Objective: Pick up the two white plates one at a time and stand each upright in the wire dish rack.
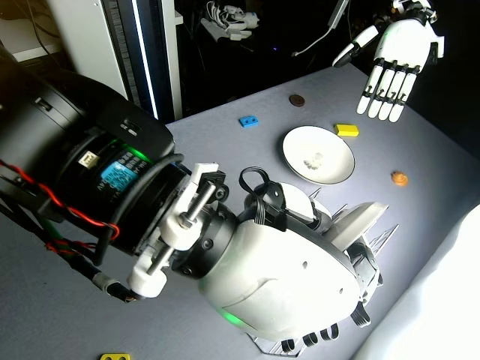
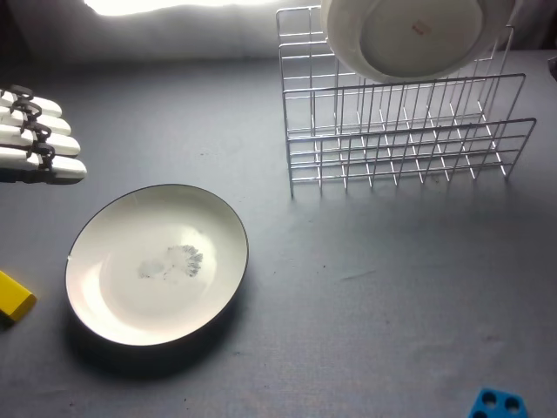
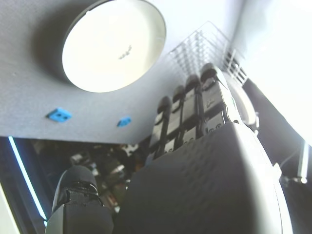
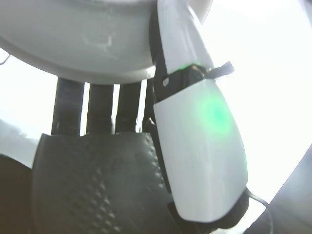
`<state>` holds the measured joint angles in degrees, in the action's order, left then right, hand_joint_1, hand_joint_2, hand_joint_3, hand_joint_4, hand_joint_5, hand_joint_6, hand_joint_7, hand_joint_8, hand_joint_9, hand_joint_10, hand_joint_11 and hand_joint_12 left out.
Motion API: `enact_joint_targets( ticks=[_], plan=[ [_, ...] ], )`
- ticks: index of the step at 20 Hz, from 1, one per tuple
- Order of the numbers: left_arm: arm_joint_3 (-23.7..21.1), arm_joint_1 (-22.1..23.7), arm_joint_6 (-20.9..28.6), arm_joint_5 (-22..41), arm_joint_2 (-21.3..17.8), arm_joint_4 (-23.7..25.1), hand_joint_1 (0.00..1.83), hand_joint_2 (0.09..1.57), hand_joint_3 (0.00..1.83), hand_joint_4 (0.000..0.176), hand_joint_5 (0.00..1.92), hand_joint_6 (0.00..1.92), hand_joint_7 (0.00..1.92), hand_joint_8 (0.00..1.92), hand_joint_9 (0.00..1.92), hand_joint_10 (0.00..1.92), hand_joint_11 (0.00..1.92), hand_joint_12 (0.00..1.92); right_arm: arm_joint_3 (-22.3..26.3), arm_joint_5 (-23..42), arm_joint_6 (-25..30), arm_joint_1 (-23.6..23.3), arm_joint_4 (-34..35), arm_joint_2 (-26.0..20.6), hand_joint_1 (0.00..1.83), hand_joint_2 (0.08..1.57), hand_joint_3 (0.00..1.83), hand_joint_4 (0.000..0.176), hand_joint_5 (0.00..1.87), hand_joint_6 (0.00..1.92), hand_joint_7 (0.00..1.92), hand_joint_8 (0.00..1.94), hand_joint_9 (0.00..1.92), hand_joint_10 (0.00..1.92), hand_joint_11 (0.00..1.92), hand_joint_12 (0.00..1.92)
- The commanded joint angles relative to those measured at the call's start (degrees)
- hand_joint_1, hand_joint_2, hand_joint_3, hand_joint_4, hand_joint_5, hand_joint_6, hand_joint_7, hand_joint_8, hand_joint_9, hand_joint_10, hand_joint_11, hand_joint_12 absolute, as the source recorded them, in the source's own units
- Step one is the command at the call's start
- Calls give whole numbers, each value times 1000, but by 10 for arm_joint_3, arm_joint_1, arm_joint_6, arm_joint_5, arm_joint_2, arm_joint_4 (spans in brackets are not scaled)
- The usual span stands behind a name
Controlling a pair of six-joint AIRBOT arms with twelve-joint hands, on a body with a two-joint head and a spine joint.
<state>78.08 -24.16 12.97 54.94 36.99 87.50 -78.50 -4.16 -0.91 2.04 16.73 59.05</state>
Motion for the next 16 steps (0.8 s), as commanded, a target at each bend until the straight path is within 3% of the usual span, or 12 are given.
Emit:
enact_joint_targets(
  ticks=[1, 8, 13, 16],
  plan=[
    [0, 6, 1, 14, -2, -37, 0, 1026, 2, 0, 2, 0, 0, 0, 0, 0, 0, 0, -4, 79, 14, -5, 17, -3, 1365, 1128, 2, 0, 932, 1083, 950, 1013, 854, 1204, 698, 1266],
    [-17, 4, 9, 19, -2, -6, 0, 1021, 0, 0, 30, 10, 16, 6, 0, 0, 0, 0, -12, 88, 17, 18, 21, 4, 1367, 1122, 0, 0, 956, 1062, 960, 967, 867, 1193, 717, 1268],
    [-23, -21, 10, 19, 2, -5, 0, 1025, 1, 0, 26, 4, 10, 4, 0, 0, 0, 0, -24, 93, 17, 38, 29, 12, 1363, 1130, 0, 0, 941, 1089, 940, 985, 853, 1221, 694, 1292],
    [-25, -38, 16, 19, 8, -5, 0, 1035, 5, 0, 45, 9, 29, 9, 15, 5, 23, 11, -25, 98, 18, 49, 30, 15, 1372, 1103, 0, 0, 991, 1001, 994, 901, 913, 1140, 752, 1227]
  ],
)
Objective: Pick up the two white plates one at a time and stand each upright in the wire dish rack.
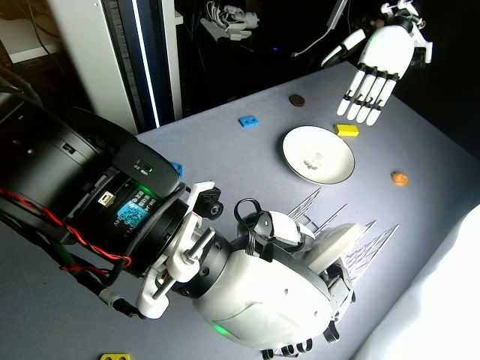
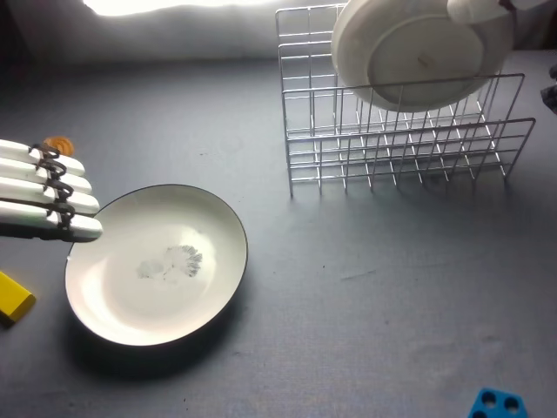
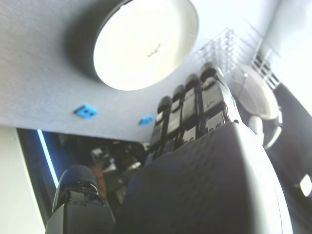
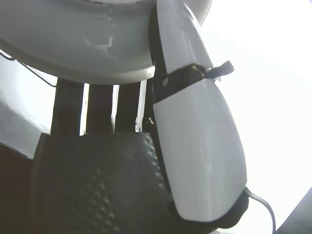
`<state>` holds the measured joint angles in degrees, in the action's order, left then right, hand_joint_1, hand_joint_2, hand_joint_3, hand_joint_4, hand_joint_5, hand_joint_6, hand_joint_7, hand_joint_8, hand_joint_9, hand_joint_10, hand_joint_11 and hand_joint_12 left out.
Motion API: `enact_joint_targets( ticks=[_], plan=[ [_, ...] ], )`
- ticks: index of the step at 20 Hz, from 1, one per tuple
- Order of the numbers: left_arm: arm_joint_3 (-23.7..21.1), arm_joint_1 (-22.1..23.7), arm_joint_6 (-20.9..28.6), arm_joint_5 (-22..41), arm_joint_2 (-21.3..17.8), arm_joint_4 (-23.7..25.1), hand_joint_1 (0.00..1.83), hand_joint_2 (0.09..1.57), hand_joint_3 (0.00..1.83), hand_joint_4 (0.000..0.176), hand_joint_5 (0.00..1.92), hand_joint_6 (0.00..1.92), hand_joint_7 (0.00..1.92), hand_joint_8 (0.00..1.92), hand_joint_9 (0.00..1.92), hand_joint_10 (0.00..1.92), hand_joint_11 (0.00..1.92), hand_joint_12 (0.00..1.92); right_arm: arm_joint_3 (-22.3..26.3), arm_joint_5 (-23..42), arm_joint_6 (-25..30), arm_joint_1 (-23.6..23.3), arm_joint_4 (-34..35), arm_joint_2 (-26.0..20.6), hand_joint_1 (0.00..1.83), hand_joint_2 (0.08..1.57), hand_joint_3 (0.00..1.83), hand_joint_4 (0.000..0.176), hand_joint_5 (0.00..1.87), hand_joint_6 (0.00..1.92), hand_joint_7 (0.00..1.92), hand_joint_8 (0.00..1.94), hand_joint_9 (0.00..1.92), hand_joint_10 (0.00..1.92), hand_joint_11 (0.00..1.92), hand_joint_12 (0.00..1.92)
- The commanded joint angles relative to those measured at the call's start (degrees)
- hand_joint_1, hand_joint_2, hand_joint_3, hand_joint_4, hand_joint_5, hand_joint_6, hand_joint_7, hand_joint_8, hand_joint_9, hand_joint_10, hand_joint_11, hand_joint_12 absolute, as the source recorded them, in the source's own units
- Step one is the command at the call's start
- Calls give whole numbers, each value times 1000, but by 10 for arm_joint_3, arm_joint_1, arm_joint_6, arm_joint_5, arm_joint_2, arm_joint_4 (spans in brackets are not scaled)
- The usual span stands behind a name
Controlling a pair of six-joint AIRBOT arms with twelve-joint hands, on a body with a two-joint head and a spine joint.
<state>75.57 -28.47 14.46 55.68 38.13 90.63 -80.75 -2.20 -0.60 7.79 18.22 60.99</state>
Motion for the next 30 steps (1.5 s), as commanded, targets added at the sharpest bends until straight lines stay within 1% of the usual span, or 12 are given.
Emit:
enact_joint_targets(
  ticks=[1, 2, 5, 7, 10, 11, 15, 17, 22, 23, 25, 30],
  plan=[
    [-1, 1, 1, 12, -1, -36, 0, 1032, 4, 0, 46, 9, 31, 9, 17, 6, 18, 10, -4, 81, 16, -4, 15, -3, 1371, 1106, 1, 0, 989, 1005, 985, 916, 899, 1159, 748, 1229],
    [-2, -3, 1, 10, 1, -36, 0, 1032, 3, 0, 14, 1, 5, 1, 3, 0, 3, 1, -6, 84, 17, 1, 16, -2, 1370, 1112, 1, 0, 982, 1016, 974, 952, 879, 1172, 741, 1236],
    [-5, -9, 1, 4, 6, -36, 0, 1038, 6, 0, 34, 10, 18, 7, 3, 1, 4, 2, -9, 85, 18, 5, 17, 0, 1368, 1117, 0, 0, 983, 1023, 971, 952, 856, 1199, 703, 1280],
    [-5, -12, 1, 0, 9, -36, 0, 1025, 0, 0, 29, 6, 10, 2, 0, 0, 0, 0, -10, 88, 18, 10, 17, 1, 1372, 1104, 1, 0, 1002, 994, 996, 911, 887, 1157, 733, 1253],
    [-6, -14, 0, -11, 13, -36, 0, 1035, 4, 0, 33, 6, 25, 7, 10, 4, 15, 7, -11, 91, 19, 19, 17, 3, 1364, 1129, 2, 0, 949, 1083, 944, 993, 837, 1228, 672, 1312],
    [-6, -15, -1, -15, 14, -36, 0, 1034, 3, 0, 46, 10, 35, 10, 17, 6, 22, 11, -12, 94, 20, 22, 17, 3, 1367, 1120, 0, 0, 968, 1057, 968, 956, 857, 1194, 687, 1303],
    [-7, -26, -5, -33, 20, -37, 0, 1028, 0, 0, 25, 2, 7, 1, 0, 0, 0, 0, -13, 96, 20, 27, 17, 3, 1369, 1117, 0, 0, 959, 1067, 972, 948, 878, 1173, 718, 1288],
    [-7, -36, -12, -41, 24, -37, 0, 1028, 0, 0, 47, 8, 35, 10, 17, 6, 16, 8, -13, 96, 20, 29, 17, 3, 1365, 1128, 0, 0, 932, 1118, 963, 970, 845, 1203, 702, 1296],
    [-7, -67, -27, -60, 37, -43, 0, 1027, 0, 0, 15, 3, 0, 0, 0, 0, 0, 0, -13, 98, 20, 28, 17, 3, 1365, 1127, 0, 0, 938, 1112, 969, 949, 839, 1209, 682, 1285],
    [-7, -72, -31, -62, 39, -50, 0, 1039, 5, 0, 59, 19, 40, 15, 28, 11, 35, 16, -13, 97, 20, 28, 17, 3, 1367, 1122, 0, 0, 945, 1091, 987, 948, 840, 1194, 670, 1291],
    [-6, -75, -36, -70, 43, -54, 0, 1040, 5, 0, 47, 10, 34, 9, 16, 4, 18, 11, -13, 97, 20, 28, 17, 3, 1371, 1111, 0, 0, 968, 1046, 1009, 913, 863, 1172, 670, 1293],
    [-6, -75, -42, -92, 51, -57, 0, 1040, 0, 0, 47, 6, 29, 5, 11, 4, 14, 6, -13, 97, 20, 28, 17, 3, 1368, 1117, 0, 0, 961, 1072, 998, 908, 845, 1197, 656, 1315]
  ],
)
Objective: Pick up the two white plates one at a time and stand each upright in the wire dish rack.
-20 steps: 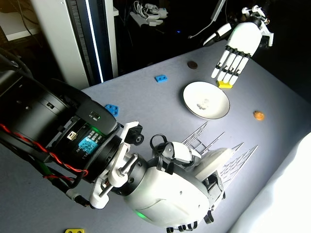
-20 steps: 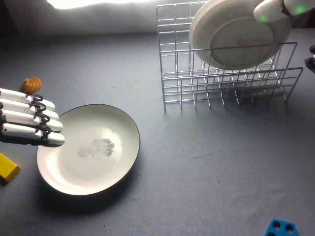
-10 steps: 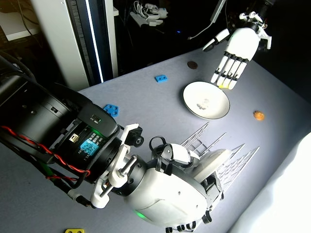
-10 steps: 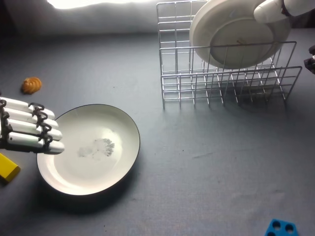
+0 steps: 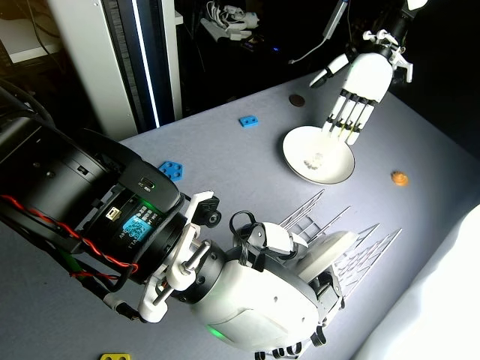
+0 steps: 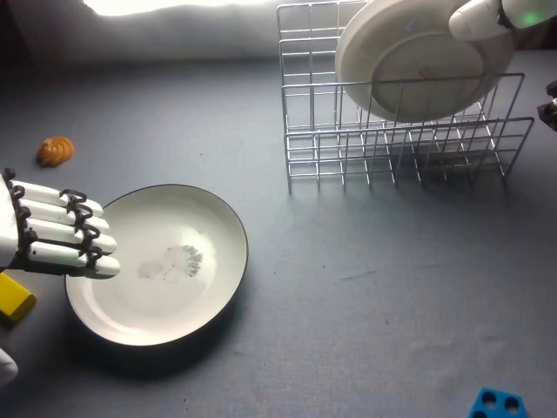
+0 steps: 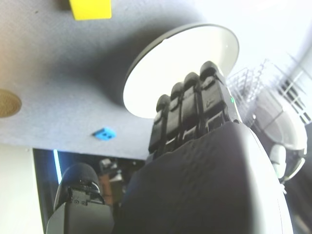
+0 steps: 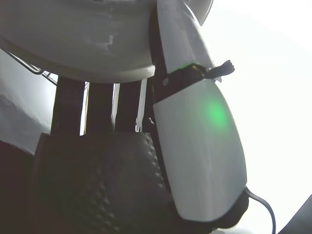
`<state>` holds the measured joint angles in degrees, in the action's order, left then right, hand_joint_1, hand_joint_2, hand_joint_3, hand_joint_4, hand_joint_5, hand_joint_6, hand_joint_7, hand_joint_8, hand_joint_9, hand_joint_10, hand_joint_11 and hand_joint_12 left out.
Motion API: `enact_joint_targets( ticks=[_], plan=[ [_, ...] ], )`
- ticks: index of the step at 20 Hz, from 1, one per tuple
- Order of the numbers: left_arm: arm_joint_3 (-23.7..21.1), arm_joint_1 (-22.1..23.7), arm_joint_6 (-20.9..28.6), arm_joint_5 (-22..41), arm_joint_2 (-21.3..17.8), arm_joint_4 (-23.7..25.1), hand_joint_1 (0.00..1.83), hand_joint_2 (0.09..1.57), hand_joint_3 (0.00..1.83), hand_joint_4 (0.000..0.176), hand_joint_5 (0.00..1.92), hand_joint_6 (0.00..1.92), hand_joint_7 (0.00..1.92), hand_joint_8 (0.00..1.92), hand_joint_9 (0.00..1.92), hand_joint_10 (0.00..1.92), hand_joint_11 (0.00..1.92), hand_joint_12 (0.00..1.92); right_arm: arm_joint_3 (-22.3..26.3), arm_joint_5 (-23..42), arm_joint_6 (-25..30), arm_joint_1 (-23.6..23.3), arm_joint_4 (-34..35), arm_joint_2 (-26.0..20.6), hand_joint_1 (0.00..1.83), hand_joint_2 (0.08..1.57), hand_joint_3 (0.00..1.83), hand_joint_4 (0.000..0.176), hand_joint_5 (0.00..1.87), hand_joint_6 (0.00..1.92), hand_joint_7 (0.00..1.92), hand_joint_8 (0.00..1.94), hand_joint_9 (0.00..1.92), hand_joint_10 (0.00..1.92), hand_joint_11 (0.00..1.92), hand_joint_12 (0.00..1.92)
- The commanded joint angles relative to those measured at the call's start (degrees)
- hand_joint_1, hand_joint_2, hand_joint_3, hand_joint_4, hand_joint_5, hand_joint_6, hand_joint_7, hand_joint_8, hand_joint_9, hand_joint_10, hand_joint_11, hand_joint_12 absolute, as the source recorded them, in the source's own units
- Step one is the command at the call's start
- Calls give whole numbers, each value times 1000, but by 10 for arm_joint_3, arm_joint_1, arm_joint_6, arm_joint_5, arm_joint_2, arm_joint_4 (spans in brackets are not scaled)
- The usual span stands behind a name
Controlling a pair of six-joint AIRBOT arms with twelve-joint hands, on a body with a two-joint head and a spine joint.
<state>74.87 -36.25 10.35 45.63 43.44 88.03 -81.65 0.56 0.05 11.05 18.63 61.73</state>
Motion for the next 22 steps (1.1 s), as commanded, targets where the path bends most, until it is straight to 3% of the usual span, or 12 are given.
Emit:
enact_joint_targets(
  ticks=[1, 9, 10, 13, 14, 15, 16, 17, 19, 22],
  plan=[
    [1, 3, -2, 4, 0, -31, 0, 1048, 0, 0, 53, 7, 39, 8, 19, 7, 25, 12, -4, 70, 14, -4, 13, -5, 1369, 1117, 0, 0, 961, 1066, 998, 917, 848, 1192, 656, 1312],
    [9, -5, -3, -12, 10, -37, 0, 1031, 0, 0, 35, 12, 19, 7, 9, 3, 3, 1, -4, 70, 14, 2, 13, -5, 1358, 1145, 1, 0, 909, 1177, 953, 1001, 771, 1249, 606, 1318],
    [11, -9, -3, -12, 10, -45, 0, 1031, 0, 0, 44, 12, 30, 9, 17, 6, 14, 7, -4, 71, 14, 3, 13, -5, 1205, 1153, 0, 13, 865, 1181, 957, 1017, 828, 628, 566, 1296],
    [17, -16, -5, -12, 13, -52, 0, 1029, 0, 0, 40, 9, 24, 5, 5, 2, 0, 0, -4, 73, 14, 8, 13, -5, 1183, 1180, 0, 21, 813, 1268, 900, 1095, 834, 470, 525, 1301],
    [18, -17, -5, -12, 14, -52, 0, 1031, 0, 0, 54, 12, 40, 10, 22, 8, 21, 10, -4, 73, 14, 8, 13, -5, 1127, 1181, 1, 0, 833, 1195, 854, 364, 799, 350, 439, 1290],
    [18, -17, -5, -12, 14, -52, 0, 1041, 0, 0, 95, 6, 76, 4, 55, 7, 44, 35, -4, 73, 14, 8, 13, -5, 1132, 1166, 4, 0, 858, 1157, 906, 221, 820, 308, 448, 1268],
    [18, -17, -5, -12, 14, -52, 0, 1041, 0, 0, 95, 6, 76, 4, 55, 7, 44, 35, -4, 73, 14, 9, 13, -5, 1132, 1166, 4, 0, 858, 1157, 906, 221, 820, 308, 448, 1268],
    [18, -17, -5, -12, 15, -52, 0, 1035, 0, 0, 52, 0, 38, 0, 23, 0, 5, 25, -4, 73, 14, 10, 13, -5, 1143, 1071, 0, 0, 756, 383, 902, 83, 798, 227, 368, 1254],
    [18, -17, -5, -12, 15, -52, 0, 1035, 0, 0, 79, 14, 69, 14, 50, 15, 46, 25, -3, 74, 14, 13, 13, -4, 1112, 1070, 1, 0, 761, 150, 895, 19, 799, 153, 328, 1232],
    [18, -18, -8, -12, 16, -59, 0, 1037, 0, 0, 49, 2, 37, 2, 19, 2, 6, 12, -3, 74, 14, 14, 13, -4, 1117, 1036, 0, 0, 753, 52, 865, 0, 802, 100, 327, 1220]
  ],
)
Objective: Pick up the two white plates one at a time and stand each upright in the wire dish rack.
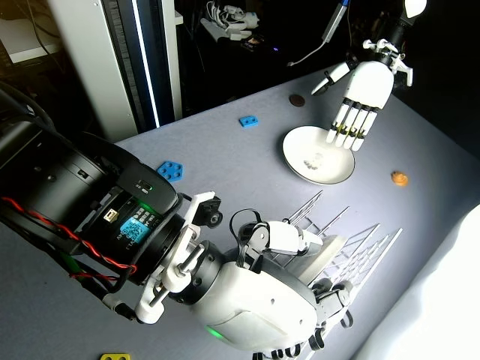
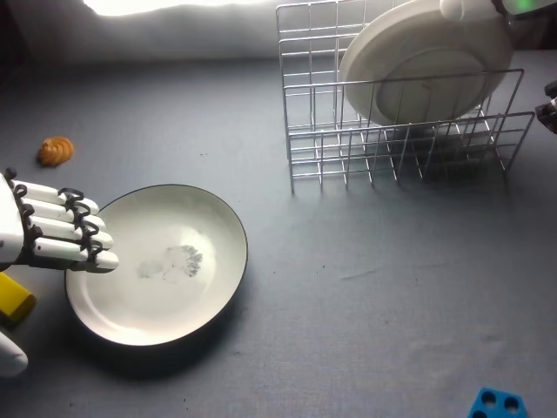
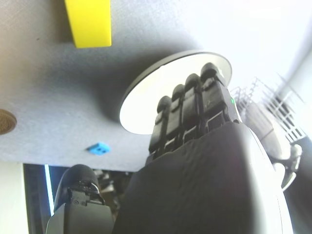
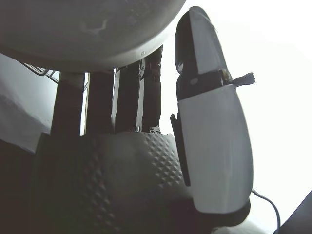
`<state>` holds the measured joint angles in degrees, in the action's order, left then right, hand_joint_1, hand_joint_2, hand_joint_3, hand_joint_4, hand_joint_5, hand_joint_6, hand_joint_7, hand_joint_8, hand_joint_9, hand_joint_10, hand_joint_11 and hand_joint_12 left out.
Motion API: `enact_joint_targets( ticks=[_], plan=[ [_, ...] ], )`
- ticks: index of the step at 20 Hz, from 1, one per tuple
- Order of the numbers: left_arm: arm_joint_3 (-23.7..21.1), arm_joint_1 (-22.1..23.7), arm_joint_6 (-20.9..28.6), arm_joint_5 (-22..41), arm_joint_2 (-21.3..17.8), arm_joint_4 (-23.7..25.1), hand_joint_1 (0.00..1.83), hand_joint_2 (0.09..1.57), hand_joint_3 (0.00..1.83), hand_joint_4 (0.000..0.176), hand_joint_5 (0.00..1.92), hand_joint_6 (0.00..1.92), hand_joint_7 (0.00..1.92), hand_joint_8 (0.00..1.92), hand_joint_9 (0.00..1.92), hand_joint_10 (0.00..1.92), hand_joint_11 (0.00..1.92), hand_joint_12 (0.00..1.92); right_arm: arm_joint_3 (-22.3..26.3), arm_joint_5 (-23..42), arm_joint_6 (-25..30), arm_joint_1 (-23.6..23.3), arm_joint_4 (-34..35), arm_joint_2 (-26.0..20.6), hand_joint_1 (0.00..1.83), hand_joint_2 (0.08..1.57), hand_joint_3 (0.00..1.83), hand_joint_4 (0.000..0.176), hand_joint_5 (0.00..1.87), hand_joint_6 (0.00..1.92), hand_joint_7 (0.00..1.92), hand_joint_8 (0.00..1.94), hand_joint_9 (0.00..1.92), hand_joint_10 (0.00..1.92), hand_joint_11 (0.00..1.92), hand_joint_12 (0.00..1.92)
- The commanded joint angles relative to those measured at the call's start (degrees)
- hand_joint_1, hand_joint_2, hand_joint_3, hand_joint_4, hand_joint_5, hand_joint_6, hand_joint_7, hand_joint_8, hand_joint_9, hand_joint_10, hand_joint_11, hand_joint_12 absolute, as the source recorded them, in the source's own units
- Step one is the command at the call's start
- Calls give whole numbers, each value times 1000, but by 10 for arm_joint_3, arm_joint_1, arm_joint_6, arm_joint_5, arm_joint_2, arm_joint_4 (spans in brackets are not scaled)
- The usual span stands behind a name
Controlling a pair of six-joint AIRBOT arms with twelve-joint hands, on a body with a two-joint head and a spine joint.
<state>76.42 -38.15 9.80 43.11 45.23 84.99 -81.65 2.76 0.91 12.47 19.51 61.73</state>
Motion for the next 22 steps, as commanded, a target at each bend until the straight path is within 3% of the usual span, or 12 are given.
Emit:
enact_joint_targets(
  ticks=[1, 6, 8, 9, 11, 18, 22],
  plan=[
    [4, 1, -3, 13, -2, -29, 0, 1037, 0, 0, 43, 0, 33, 0, 17, 1, 5, 12, -3, 52, 5, -1, 4, -4, 1112, 1041, 2, 0, 736, 39, 847, 0, 791, 89, 309, 1221],
    [7, -7, -3, 7, 3, -29, 0, 1028, 0, 0, 69, 10, 54, 8, 35, 9, 26, 15, -1, 51, 5, -14, 4, -7, 1128, 1036, 0, 0, 688, 11, 821, 1, 773, 72, 282, 1221],
    [8, -9, -3, 5, 4, -29, 0, 1058, 0, 0, 108, 9, 101, 5, 88, 5, 0, 264, 3, 52, 3, -20, 4, -10, 1165, 1014, 0, 0, 682, 7, 810, 0, 762, 63, 272, 1226],
    [8, -11, -4, 3, 5, -29, 0, 1032, 0, 0, 29, 7, 21, 0, 17, 0, 0, 62, 6, 53, -1, -23, 4, -12, 1145, 1024, 0, 0, 663, 1, 775, 0, 736, 50, 253, 1222],
    [9, -14, -4, 0, 7, -29, 0, 1033, 0, 0, 30, 8, 14, 3, 2, 0, 2, 5, 12, 55, -6, -31, 4, -16, 1131, 1027, 0, 0, 640, 0, 742, 0, 713, 38, 229, 1224],
    [15, -19, -5, -8, 13, -29, 0, 1026, 0, 0, 65, 9, 53, 7, 40, 8, 33, 21, 37, 62, -31, -61, 4, -29, 1113, 1029, 1, 0, 609, 3, 704, 2, 698, 25, 179, 1273],
    [19, -26, -5, -14, 17, -29, 0, 1032, 0, 0, 52, 1, 40, 2, 28, 3, 23, 22, 53, 147, -74, -74, -15, -32, 1094, 1031, 0, 0, 601, 0, 662, 0, 664, 8, 140, 1300]
  ],
)
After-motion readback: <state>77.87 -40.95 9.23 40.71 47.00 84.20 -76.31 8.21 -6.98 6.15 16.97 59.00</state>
